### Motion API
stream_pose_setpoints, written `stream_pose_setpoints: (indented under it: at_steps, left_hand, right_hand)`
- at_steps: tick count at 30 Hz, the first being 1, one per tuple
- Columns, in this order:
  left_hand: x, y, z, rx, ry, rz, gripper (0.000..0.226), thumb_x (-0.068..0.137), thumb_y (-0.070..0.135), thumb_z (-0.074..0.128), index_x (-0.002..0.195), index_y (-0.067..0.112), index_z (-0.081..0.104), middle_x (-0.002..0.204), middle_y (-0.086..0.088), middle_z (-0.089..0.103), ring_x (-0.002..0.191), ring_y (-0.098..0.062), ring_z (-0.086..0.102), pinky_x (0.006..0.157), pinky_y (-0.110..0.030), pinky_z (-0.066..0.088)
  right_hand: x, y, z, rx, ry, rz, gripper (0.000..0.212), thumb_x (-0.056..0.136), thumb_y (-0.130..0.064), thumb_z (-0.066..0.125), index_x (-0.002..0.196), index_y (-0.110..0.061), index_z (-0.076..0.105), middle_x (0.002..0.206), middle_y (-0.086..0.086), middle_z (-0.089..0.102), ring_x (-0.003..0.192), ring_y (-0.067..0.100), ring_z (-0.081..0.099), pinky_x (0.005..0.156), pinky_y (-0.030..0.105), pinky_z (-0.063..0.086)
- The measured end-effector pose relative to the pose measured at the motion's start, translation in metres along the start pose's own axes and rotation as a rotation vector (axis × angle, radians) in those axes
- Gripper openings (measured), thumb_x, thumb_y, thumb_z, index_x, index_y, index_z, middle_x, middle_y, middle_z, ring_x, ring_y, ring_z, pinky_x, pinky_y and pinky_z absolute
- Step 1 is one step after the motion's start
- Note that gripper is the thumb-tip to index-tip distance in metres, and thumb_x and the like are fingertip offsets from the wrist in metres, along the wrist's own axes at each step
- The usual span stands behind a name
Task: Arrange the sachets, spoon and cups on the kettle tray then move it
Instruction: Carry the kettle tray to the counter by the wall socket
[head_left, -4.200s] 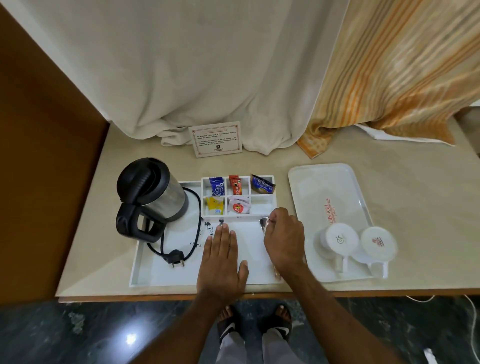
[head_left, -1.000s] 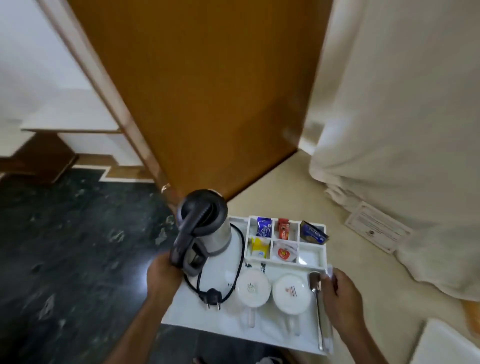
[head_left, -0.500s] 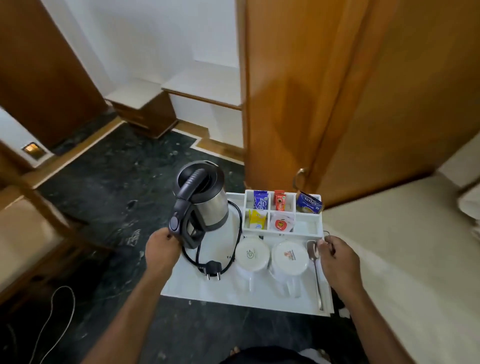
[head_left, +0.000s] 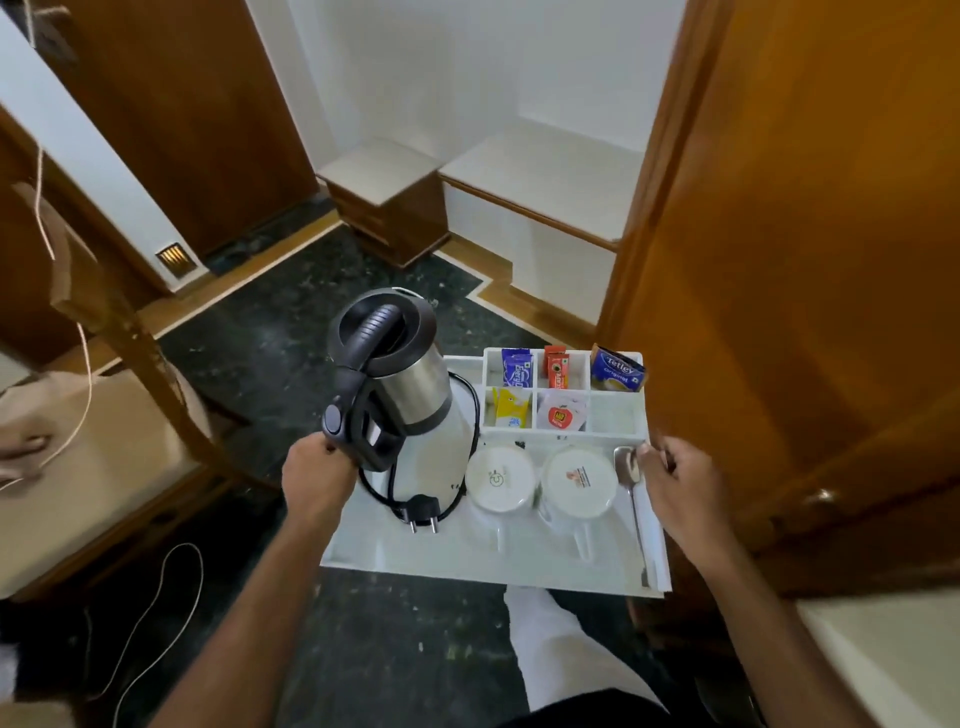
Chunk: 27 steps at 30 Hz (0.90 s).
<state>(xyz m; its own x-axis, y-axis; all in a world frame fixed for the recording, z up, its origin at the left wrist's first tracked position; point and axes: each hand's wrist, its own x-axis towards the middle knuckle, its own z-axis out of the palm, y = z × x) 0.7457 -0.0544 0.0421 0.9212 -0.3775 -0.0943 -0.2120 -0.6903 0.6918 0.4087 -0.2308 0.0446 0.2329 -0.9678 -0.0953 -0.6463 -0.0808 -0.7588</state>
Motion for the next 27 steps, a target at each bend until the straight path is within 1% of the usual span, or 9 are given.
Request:
stream_pose_setpoints:
  at_steps: [2, 4, 7, 10, 13, 17, 21, 23, 27]
  left_hand:
    - [0.033, 0.025, 0.011, 0.003, 0.006, 0.01, 0.033, 0.086, 0.021, 0.055, 0.058, 0.004, 0.051, 0.055, -0.011, 0.054, 0.052, -0.027, 0.047, 0.049, -0.034, 0.038]
    - [0.063, 0.055, 0.019, -0.019, 0.01, 0.009, 0.027, 0.08, 0.021, 0.053, 0.061, 0.001, 0.054, 0.057, -0.013, 0.056, 0.055, -0.031, 0.051, 0.053, -0.037, 0.042]
    - [0.106, 0.091, 0.034, -0.045, 0.012, 0.019, 0.026, 0.073, 0.023, 0.049, 0.06, 0.001, 0.055, 0.056, -0.013, 0.057, 0.055, -0.031, 0.05, 0.053, -0.037, 0.041]
    - [0.148, 0.124, 0.046, -0.062, 0.027, 0.052, 0.032, 0.076, 0.032, 0.052, 0.059, 0.005, 0.054, 0.054, -0.011, 0.055, 0.055, -0.029, 0.048, 0.051, -0.037, 0.04]
    - [0.187, 0.151, 0.056, -0.057, 0.04, 0.07, 0.041, 0.081, 0.04, 0.056, 0.065, 0.003, 0.061, 0.061, -0.017, 0.062, 0.061, -0.034, 0.056, 0.056, -0.042, 0.048]
    - [0.256, 0.187, 0.083, -0.09, 0.022, 0.091, 0.042, 0.076, 0.045, 0.055, 0.072, 0.005, 0.065, 0.07, -0.017, 0.067, 0.072, -0.039, 0.063, 0.063, -0.047, 0.052]
    - [0.33, 0.215, 0.114, -0.102, -0.024, 0.094, 0.044, 0.074, 0.048, 0.055, 0.071, 0.006, 0.064, 0.064, -0.008, 0.064, 0.069, -0.036, 0.062, 0.059, -0.043, 0.051]
    - [0.367, 0.232, 0.129, -0.129, -0.054, 0.092, 0.04, 0.074, 0.047, 0.057, 0.069, 0.007, 0.064, 0.065, -0.007, 0.065, 0.069, -0.035, 0.063, 0.061, -0.045, 0.053]
    - [0.44, 0.277, 0.155, -0.175, -0.145, 0.129, 0.038, 0.074, 0.048, 0.06, 0.061, 0.012, 0.063, 0.064, -0.005, 0.065, 0.066, -0.031, 0.061, 0.057, -0.04, 0.048]
  right_hand:
    - [0.048, -0.015, 0.008, 0.0, -0.009, 0.0, 0.016, 0.095, -0.037, 0.052, 0.088, -0.026, 0.062, 0.075, -0.007, 0.064, 0.063, 0.01, 0.061, 0.045, 0.019, 0.04]
    - [0.091, -0.032, 0.011, -0.007, -0.007, -0.008, 0.016, 0.095, -0.036, 0.051, 0.089, -0.025, 0.062, 0.074, -0.006, 0.064, 0.061, 0.009, 0.058, 0.045, 0.017, 0.036]
    - [0.149, -0.054, 0.014, -0.01, -0.013, -0.018, 0.017, 0.095, -0.034, 0.051, 0.088, -0.024, 0.062, 0.07, -0.005, 0.063, 0.058, 0.009, 0.057, 0.043, 0.017, 0.035]
    - [0.203, -0.077, 0.017, -0.02, -0.026, -0.039, 0.016, 0.095, -0.033, 0.052, 0.087, -0.025, 0.062, 0.068, -0.006, 0.063, 0.055, 0.008, 0.057, 0.041, 0.016, 0.034]
    - [0.247, -0.099, 0.021, -0.008, 0.001, -0.052, 0.02, 0.095, -0.033, 0.051, 0.081, -0.022, 0.062, 0.066, -0.006, 0.064, 0.056, 0.011, 0.059, 0.042, 0.02, 0.037]
    - [0.311, -0.12, 0.04, 0.007, 0.056, -0.032, 0.027, 0.095, -0.034, 0.05, 0.074, -0.019, 0.06, 0.062, -0.003, 0.063, 0.057, 0.017, 0.059, 0.045, 0.025, 0.04]
    - [0.369, -0.137, 0.064, 0.002, 0.127, -0.002, 0.029, 0.093, -0.033, 0.052, 0.07, -0.018, 0.057, 0.06, -0.004, 0.06, 0.055, 0.014, 0.056, 0.045, 0.023, 0.038]
    - [0.396, -0.149, 0.074, 0.007, 0.167, 0.03, 0.03, 0.093, -0.031, 0.053, 0.067, -0.016, 0.055, 0.058, -0.004, 0.058, 0.053, 0.013, 0.054, 0.045, 0.024, 0.039]
    - [0.447, -0.173, 0.091, 0.036, 0.249, 0.089, 0.041, 0.092, -0.023, 0.056, 0.055, -0.023, 0.041, 0.051, -0.008, 0.045, 0.047, 0.008, 0.042, 0.044, 0.025, 0.033]
